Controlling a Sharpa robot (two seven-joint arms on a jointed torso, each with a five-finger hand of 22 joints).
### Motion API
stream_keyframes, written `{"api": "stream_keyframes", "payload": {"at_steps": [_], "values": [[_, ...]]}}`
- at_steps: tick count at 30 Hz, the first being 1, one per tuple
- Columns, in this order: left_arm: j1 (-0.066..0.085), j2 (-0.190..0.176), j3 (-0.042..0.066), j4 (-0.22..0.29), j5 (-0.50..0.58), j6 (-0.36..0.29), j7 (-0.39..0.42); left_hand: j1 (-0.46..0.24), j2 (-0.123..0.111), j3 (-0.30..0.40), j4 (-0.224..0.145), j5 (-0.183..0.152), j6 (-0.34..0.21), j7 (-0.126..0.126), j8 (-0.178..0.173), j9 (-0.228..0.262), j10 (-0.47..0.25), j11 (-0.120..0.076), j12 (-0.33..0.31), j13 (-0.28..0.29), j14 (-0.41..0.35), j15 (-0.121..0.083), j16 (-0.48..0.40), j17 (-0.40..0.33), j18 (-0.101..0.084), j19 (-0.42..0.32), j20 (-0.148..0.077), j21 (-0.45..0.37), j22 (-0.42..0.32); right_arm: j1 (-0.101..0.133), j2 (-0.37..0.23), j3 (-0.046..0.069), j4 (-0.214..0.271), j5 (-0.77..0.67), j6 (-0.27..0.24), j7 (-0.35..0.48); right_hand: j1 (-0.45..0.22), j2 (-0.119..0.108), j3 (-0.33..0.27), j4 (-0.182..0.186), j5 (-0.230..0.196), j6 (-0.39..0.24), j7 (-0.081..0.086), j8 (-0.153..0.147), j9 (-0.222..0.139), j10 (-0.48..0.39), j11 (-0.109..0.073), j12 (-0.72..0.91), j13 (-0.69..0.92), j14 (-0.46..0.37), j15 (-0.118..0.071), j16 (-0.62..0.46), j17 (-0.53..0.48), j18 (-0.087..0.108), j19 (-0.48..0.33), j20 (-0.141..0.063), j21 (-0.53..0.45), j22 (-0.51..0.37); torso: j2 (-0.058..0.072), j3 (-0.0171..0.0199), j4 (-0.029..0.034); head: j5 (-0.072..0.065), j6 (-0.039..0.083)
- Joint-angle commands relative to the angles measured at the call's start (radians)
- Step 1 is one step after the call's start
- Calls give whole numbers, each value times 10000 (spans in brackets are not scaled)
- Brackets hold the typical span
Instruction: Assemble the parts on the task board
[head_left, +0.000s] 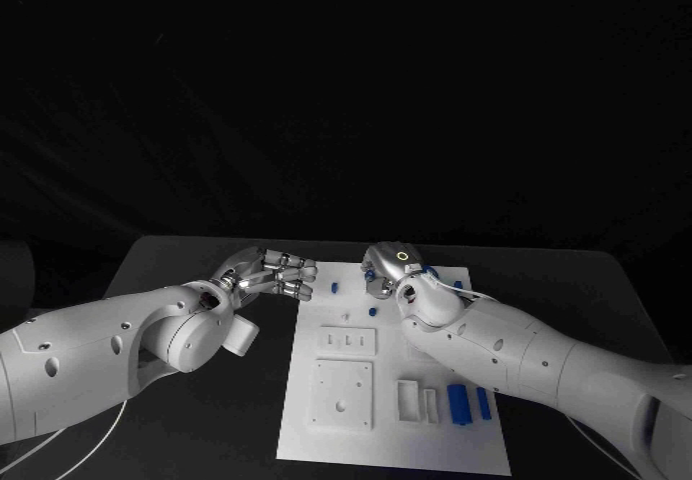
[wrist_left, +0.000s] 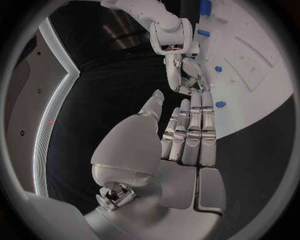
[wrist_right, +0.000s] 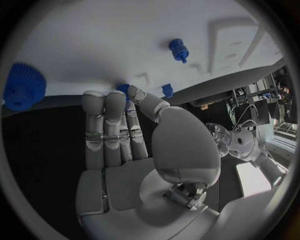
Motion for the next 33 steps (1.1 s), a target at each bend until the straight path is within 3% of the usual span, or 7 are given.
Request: {"api": "stream_keyframes", "payload": {"at_steps": [1,7,12,16,20,23,33], "values": [[13,14,10,10,-29,165,34,-20,103,-56,17,-29,-67,25,27,0,-64,-3,31,17,24,20,17,9,-72,-68,-23,64,-7,-18,-1,-12,-7,72,164,98,-34,-98,1,11,-19,-131,8,-31,-18,187,-263,18,34,-33,-6,-53,-15,174,75,33,-190,-26,7,3,-12,16,15],[14,8,10,1,-29,158,26,-20,103,-56,17,-29,-67,25,27,0,-64,-3,31,17,24,20,17,9,-72,-68,-23,64,-7,-16,-21,-12,46,570,-325,375,-664,-819,-136,382,-189,-1296,300,-48,-91,-1510,186,2,-20,-22,302,-289,-179,370,22,306,-1310,-576,11,0,9,2,47],[14,-5,10,-18,-29,143,24,-28,103,-63,29,-24,-93,31,25,-1,-75,1,30,16,19,23,15,8,-72,-72,-21,70,-19,-13,-109,-11,236,810,-646,513,-219,-880,-1214,675,-190,-1594,238,-37,-87,-2264,342,14,-15,16,375,-574,-357,634,227,438,-2289,-1260,17,5,12,2,64],[14,-31,10,-24,-29,127,23,-28,103,-63,29,-24,-93,31,25,-1,-75,1,30,16,19,23,15,8,-72,-72,-21,70,-19,15,-292,13,519,921,-765,556,-136,-878,-1309,811,-163,-1542,246,-34,-87,-2282,344,9,-16,47,373,-609,-366,647,369,444,-2475,-1425,11,-4,-8,-4,118],[15,-63,10,-16,-29,111,22,-28,103,-63,29,-24,-93,31,25,-1,-75,1,30,16,19,23,15,8,-72,-72,-21,70,-19,59,-594,175,965,996,-769,528,-195,-873,-1135,884,-69,-1445,279,-36,-85,-2043,290,8,-16,59,334,-588,-343,629,416,413,-2488,-1432,-2,9,-40,-1,128],[16,-81,10,-5,-29,98,19,-28,103,-63,29,-24,-93,31,25,-1,-75,1,30,16,19,23,15,8,-72,-72,-21,70,-19,105,-934,304,1374,993,-681,432,-335,-999,-607,812,361,-1371,307,-36,-84,-1892,256,13,-16,48,298,-568,-311,601,415,369,-2467,-1383,-4,11,-43,-21,158],[18,-175,8,6,-29,89,20,-30,86,-75,32,-22,-99,30,27,-1,-83,5,31,17,10,27,13,7,-72,-80,-15,74,-38,154,-2334,720,2469,1157,272,287,-557,-1053,-507,988,161,-1374,224,-32,-80,-1289,105,24,-8,64,210,-498,-238,492,444,285,-2221,-1200,-112,73,-227,84,147]]}}
